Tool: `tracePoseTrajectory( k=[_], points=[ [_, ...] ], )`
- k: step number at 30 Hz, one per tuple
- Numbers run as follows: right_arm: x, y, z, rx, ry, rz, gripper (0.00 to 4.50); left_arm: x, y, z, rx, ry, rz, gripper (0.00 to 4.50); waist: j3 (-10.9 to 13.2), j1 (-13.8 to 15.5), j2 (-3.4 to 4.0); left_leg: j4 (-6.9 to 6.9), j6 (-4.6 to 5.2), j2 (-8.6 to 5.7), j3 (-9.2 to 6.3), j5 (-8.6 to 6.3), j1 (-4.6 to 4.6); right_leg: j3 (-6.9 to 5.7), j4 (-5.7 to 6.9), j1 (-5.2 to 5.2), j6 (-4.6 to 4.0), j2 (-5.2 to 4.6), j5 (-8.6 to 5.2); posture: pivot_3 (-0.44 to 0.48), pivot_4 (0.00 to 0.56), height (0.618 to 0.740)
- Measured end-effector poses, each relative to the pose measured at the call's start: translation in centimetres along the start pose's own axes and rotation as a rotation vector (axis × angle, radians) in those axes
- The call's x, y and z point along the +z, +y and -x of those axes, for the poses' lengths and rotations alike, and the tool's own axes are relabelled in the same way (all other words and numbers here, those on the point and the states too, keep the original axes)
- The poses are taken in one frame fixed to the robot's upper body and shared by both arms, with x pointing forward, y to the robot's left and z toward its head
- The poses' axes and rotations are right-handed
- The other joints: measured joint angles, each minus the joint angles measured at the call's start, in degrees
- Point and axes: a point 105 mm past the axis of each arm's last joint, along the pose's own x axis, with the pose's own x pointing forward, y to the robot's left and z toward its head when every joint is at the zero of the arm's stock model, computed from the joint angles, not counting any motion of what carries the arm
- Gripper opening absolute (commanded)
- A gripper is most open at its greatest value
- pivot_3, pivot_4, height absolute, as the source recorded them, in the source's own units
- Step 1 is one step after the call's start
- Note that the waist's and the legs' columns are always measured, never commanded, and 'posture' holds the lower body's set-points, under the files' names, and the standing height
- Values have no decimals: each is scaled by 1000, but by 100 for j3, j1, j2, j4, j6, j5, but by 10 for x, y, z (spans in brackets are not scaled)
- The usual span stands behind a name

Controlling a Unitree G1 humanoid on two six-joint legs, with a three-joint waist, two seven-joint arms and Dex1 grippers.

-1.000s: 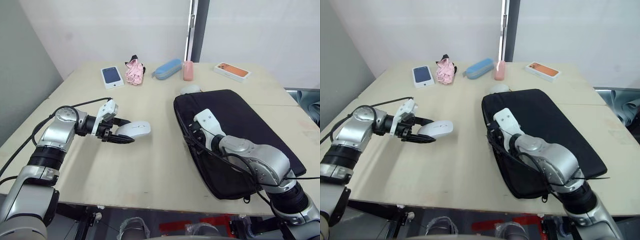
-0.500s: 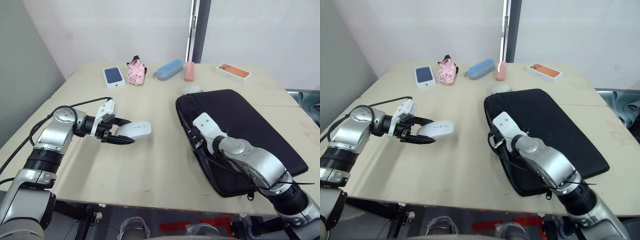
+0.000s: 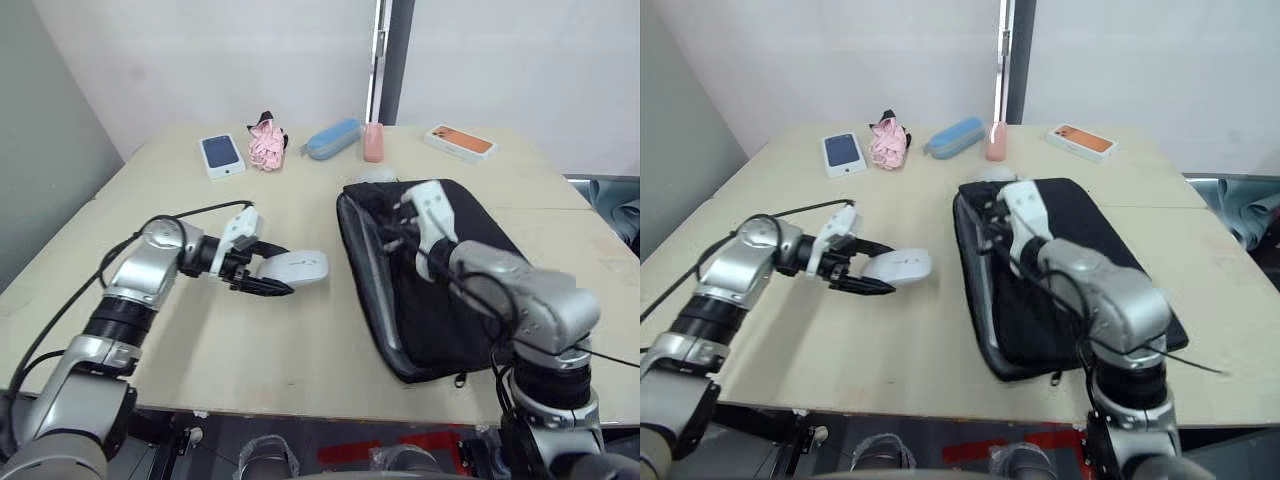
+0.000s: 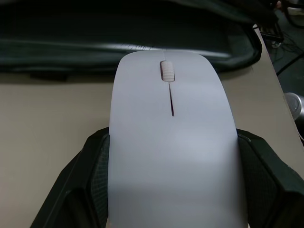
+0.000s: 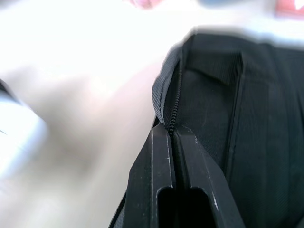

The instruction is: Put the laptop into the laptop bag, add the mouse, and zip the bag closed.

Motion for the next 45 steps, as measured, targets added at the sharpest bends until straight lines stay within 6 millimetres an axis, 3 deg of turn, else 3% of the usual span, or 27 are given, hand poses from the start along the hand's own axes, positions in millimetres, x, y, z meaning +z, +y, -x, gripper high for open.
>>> tracePoseTrajectory(
  k=[5,12,23,30,45],
  points=[
    [15,-10,13,18,-25,-27,24,-4,14,-16,44,27,6,2857,2,48,3,-2,5,-1,-3,3,-5,-4,-5,-1,3,-1,2,0,150,740],
    [19,-12,18,28,-34,-32,24,20,43,-54,159,-40,-23,2857,3,67,2,0,29,-2,-1,18,-5,0,-4,0,3,-2,2,0,150,740],
    [19,-8,16,48,-36,-42,24,19,44,-100,175,-26,-59,2857,4,61,2,-3,53,-2,-1,33,-6,0,-6,0,3,-2,3,0,150,740],
    [18,-7,15,49,-35,-44,24,38,45,-132,187,-105,-64,2857,4,59,2,-5,56,-3,0,34,-6,1,-9,0,3,-2,3,0,150,740],
    [18,-8,15,44,-32,-43,24,43,39,-153,185,-215,-67,2857,4,79,3,-4,57,-4,0,34,-6,1,-9,0,4,-4,3,0,150,740]
  ],
)
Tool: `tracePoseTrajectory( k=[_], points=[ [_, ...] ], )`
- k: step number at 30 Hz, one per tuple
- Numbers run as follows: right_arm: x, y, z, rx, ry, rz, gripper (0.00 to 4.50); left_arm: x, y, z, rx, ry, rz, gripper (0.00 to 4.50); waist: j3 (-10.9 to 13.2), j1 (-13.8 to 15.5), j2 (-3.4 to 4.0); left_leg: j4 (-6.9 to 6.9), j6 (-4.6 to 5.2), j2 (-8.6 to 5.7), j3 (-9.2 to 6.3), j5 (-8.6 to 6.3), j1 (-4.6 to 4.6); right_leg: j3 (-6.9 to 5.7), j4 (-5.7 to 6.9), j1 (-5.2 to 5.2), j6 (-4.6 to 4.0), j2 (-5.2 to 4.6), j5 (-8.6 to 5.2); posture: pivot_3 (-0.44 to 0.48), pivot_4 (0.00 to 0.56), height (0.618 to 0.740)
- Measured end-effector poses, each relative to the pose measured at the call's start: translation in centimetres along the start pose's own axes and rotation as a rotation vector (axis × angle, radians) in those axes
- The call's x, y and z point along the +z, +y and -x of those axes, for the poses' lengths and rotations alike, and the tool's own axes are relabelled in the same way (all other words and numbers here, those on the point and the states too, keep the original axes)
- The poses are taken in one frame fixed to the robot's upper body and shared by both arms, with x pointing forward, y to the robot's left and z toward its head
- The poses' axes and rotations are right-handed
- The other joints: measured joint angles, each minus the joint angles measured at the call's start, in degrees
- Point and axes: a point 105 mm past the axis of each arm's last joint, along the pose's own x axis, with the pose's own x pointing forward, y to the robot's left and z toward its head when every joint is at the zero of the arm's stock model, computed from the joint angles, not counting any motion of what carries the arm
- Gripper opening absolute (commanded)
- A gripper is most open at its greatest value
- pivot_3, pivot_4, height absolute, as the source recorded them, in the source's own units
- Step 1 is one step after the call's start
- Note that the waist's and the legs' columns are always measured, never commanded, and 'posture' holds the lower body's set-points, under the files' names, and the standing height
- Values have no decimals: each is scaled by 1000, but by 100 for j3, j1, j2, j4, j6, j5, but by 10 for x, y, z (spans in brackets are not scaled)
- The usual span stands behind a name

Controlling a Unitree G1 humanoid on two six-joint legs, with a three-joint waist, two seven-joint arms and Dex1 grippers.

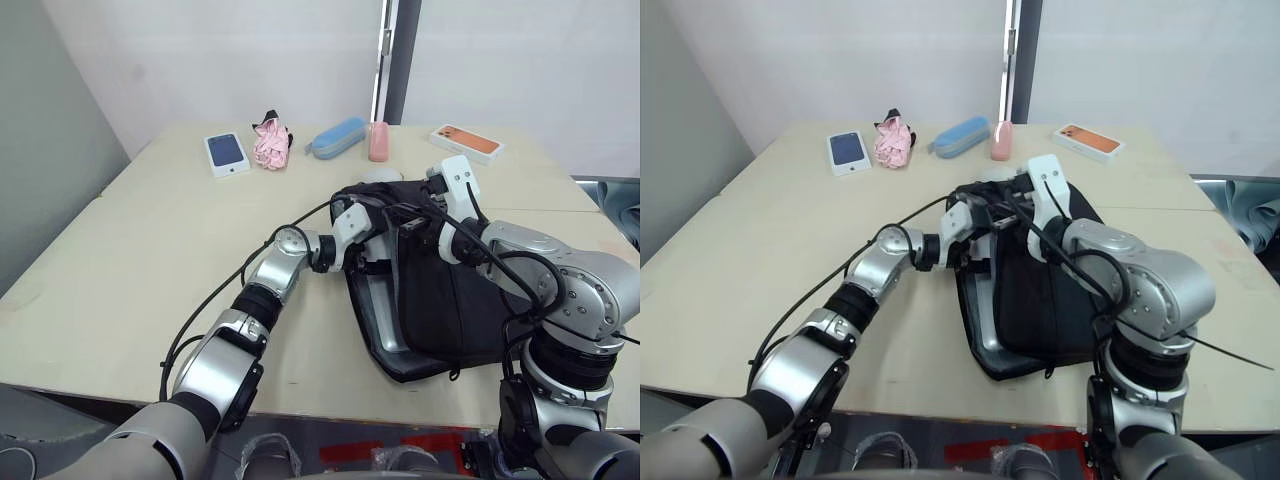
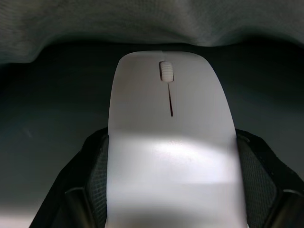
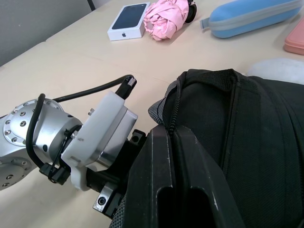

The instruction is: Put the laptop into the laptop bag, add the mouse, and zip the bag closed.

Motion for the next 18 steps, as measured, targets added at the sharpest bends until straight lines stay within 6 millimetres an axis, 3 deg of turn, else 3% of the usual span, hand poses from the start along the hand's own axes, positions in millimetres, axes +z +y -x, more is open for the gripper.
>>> tracePoseTrajectory(
  k=[1,3,5,14,18],
  points=[
    [0,0,0,0,0,0,24,-1,0,-1,0,-2,7,2857,0,-1,0,0,0,0,0,0,0,0,0,0,0,0,0,0,150,740],
    [0,0,0,1,1,0,0,-2,-1,-1,4,-11,23,3892,0,-3,1,0,0,0,0,0,0,0,0,0,0,0,0,0,150,740],
    [0,0,0,1,3,0,0,-2,-1,-2,4,-19,37,4484,0,0,0,0,0,0,0,0,0,0,0,0,0,0,0,0,150,740],
    [-1,1,1,2,7,4,0,-5,-7,-4,-2,-58,82,4484,1,-2,1,-4,0,0,1,0,0,0,-6,0,0,0,0,0,150,740],
    [-1,2,1,5,5,5,0,-12,-8,11,6,-49,87,4484,2,-25,3,-7,-1,2,0,-1,1,-1,-7,0,0,2,0,0,150,740]
  ],
)
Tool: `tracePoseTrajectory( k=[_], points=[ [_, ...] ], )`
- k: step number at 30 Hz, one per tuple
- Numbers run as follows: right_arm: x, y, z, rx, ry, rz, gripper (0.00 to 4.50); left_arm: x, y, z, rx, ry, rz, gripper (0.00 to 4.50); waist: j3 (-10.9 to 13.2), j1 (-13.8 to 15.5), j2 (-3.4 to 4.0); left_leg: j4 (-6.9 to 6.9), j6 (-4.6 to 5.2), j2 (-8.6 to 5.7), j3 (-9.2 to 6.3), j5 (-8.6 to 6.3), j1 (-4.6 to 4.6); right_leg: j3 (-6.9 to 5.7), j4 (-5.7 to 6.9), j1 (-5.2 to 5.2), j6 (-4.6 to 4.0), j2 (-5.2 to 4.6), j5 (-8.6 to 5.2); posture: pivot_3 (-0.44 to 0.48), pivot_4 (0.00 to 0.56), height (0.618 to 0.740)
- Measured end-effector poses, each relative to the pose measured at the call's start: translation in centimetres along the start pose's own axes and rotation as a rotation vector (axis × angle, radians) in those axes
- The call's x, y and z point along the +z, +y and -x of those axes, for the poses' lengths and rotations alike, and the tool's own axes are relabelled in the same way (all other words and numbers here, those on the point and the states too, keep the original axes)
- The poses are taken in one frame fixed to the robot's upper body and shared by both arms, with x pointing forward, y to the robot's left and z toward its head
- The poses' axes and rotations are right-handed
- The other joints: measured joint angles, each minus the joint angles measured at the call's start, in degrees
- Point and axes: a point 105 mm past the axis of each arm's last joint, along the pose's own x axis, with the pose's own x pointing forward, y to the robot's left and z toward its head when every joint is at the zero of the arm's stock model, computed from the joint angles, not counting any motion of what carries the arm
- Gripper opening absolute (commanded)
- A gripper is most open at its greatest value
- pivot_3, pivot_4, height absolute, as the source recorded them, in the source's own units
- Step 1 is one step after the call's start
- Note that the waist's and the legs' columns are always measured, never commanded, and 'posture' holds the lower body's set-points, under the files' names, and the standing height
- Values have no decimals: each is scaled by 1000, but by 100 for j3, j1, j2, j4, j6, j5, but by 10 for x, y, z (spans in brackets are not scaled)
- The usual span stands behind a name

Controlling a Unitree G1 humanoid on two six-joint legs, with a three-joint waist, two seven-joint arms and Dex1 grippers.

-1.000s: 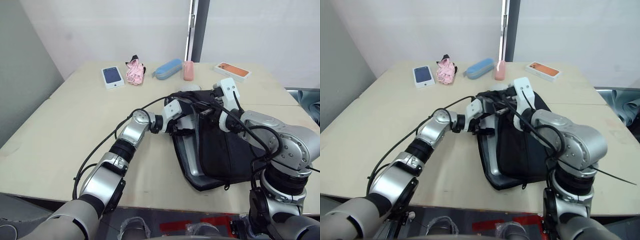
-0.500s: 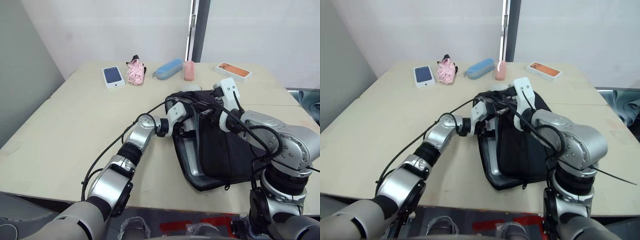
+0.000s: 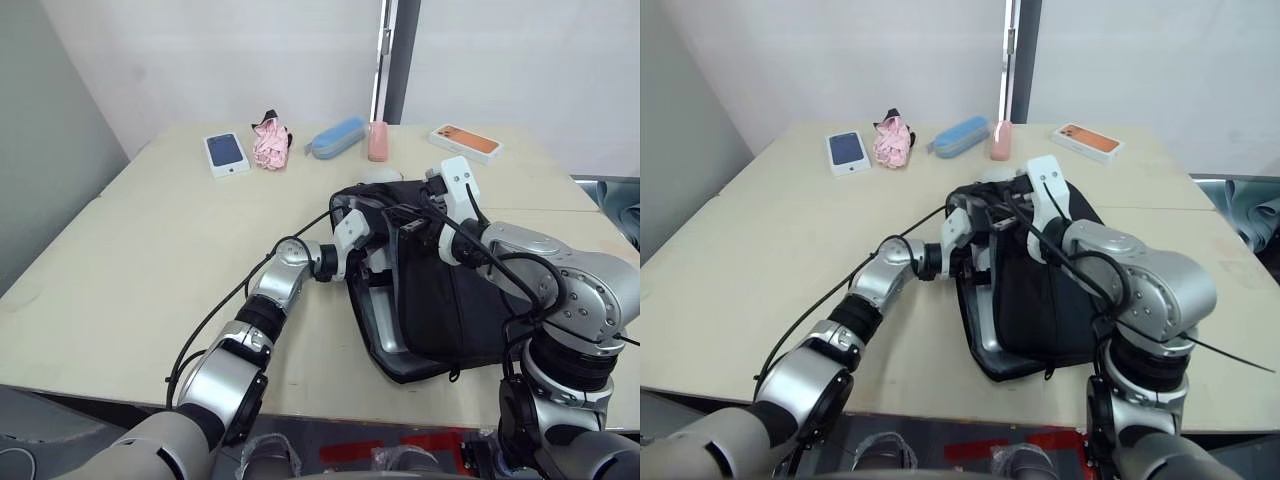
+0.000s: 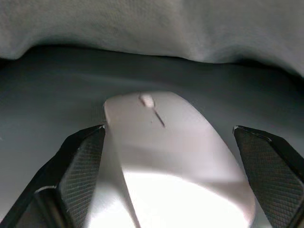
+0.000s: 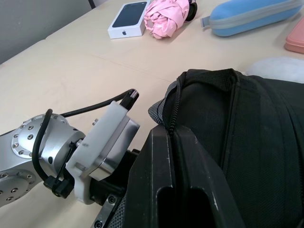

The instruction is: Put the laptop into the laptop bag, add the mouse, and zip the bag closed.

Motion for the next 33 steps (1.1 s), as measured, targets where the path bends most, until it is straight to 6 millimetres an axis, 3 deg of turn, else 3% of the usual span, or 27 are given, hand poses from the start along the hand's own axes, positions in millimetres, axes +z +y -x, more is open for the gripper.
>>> tracePoseTrajectory(
  k=[5,10,15,19,23,28,29,30,33],
  points=[
    [0,0,0,-1,1,-3,0,21,8,24,21,-46,-65,4484,1,8,2,0,-3,-1,1,-2,-1,0,-5,0,0,-1,0,0,150,740],
    [0,3,0,14,-4,-4,0,41,-3,44,-23,-99,-130,4484,3,-24,5,-15,-4,1,2,-2,1,-2,-13,-1,-1,2,-1,0,150,740],
    [-1,4,0,22,-1,-5,0,46,-9,96,-52,-57,-132,4484,9,-37,15,-24,-35,6,3,-15,5,-3,-14,-3,-5,8,-3,0,150,740],
    [-5,5,0,34,12,-11,0,43,-13,142,-84,10,7,4484,10,-42,18,-25,-39,6,5,-17,8,-3,-15,-11,-4,9,-4,0,150,740],
    [-25,9,-1,72,79,-11,0,43,-14,183,-71,105,60,4484,10,-24,18,-30,-40,5,3,-18,5,-7,-25,-11,-2,9,-3,0,150,740],
    [-48,14,-4,119,145,28,0,41,-19,221,-56,217,83,4484,10,-19,17,-30,-64,5,3,-32,5,-7,-22,-11,-1,8,-3,0,150,740],
    [-50,14,-6,127,149,34,480,42,-19,226,-52,229,82,4500,9,-23,17,-30,-65,5,3,-32,5,-7,-19,-11,-1,8,-3,0,150,740],
    [-52,15,-7,136,154,42,615,42,-20,232,-49,245,82,4500,9,-27,16,-30,-66,5,4,-31,5,-6,-19,-10,-1,8,-3,0,150,740],
    [-72,14,-12,182,199,17,1583,42,-24,260,-16,326,88,4500,7,-72,13,-33,-69,9,6,-33,4,-4,-19,-10,-4,11,-5,0,150,740]
  ],
)
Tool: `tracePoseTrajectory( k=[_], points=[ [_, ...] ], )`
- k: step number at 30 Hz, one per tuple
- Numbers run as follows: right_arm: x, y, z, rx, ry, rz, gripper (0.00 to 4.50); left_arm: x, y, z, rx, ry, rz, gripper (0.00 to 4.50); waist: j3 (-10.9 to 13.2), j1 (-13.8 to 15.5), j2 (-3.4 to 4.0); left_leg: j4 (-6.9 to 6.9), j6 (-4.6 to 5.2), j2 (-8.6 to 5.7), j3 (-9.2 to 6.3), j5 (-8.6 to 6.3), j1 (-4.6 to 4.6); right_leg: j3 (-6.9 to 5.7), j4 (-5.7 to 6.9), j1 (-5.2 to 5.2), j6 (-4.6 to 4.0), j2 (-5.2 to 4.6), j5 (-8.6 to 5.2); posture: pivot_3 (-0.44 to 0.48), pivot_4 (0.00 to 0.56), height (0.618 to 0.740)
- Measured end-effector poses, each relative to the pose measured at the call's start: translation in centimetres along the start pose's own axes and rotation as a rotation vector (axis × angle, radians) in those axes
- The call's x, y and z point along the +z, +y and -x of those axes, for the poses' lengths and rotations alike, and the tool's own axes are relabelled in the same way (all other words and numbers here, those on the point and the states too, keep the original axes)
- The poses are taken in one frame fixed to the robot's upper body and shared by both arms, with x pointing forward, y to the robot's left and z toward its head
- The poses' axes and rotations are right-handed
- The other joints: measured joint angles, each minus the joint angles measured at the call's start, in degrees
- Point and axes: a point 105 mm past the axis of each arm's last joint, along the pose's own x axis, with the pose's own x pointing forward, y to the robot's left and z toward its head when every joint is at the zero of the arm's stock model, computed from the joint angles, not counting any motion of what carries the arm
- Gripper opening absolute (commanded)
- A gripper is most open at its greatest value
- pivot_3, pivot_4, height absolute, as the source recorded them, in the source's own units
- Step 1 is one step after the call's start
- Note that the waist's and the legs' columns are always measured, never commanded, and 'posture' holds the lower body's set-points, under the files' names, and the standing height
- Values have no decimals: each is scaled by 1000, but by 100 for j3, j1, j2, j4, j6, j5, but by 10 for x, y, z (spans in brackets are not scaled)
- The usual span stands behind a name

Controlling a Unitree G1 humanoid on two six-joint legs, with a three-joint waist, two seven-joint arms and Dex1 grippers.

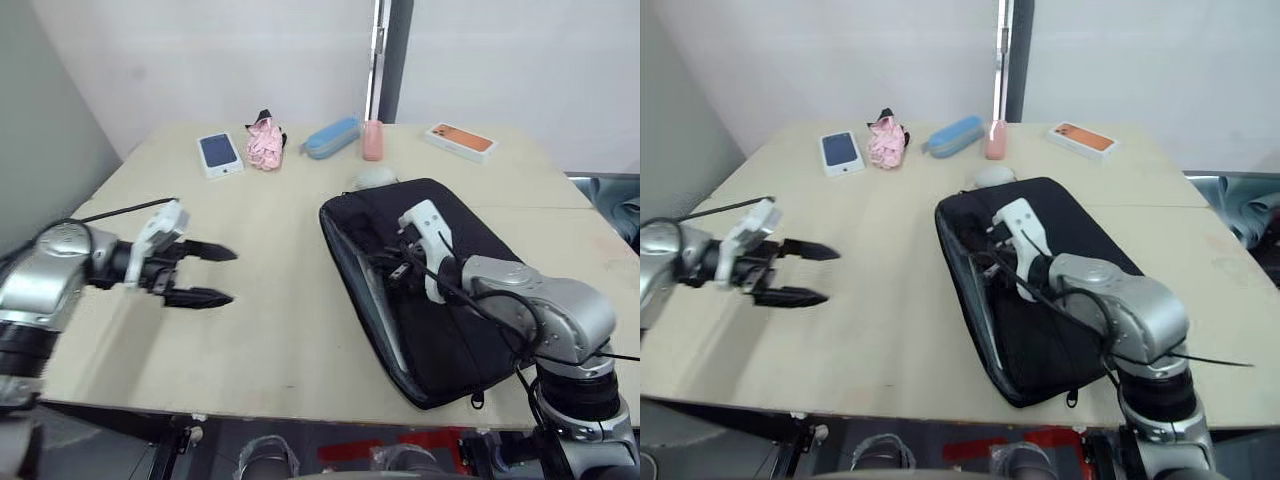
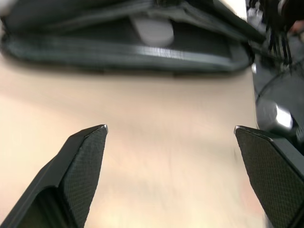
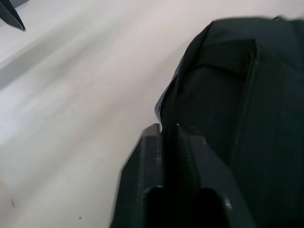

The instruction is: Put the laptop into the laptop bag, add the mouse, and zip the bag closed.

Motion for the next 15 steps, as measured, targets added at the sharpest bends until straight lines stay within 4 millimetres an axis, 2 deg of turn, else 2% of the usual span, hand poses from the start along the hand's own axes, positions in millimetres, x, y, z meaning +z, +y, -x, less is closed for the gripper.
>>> tracePoseTrajectory(
  k=[2,8,9,15],
  points=[
    [-15,-3,-2,31,31,-35,2218,5,0,8,17,-12,-14,4500,-1,46,-1,1,1,-3,-2,0,2,-3,0,0,-17,-5,-10,0,150,740],
    [-13,0,6,123,13,12,4304,2,0,10,16,-42,8,4500,-6,49,-10,20,14,-8,-1,6,3,2,19,7,-57,-11,-32,0,150,740],
    [-11,0,8,134,11,16,4480,1,0,10,17,-47,10,4500,-6,48,-10,20,16,-8,-1,8,5,2,23,7,-58,-11,-32,0,150,740],
    [2,8,17,162,-29,41,4480,8,4,10,16,-75,-3,4500,-6,50,-10,24,17,-7,-3,13,5,1,34,6,-64,-11,-35,0,150,740]
  ],
)
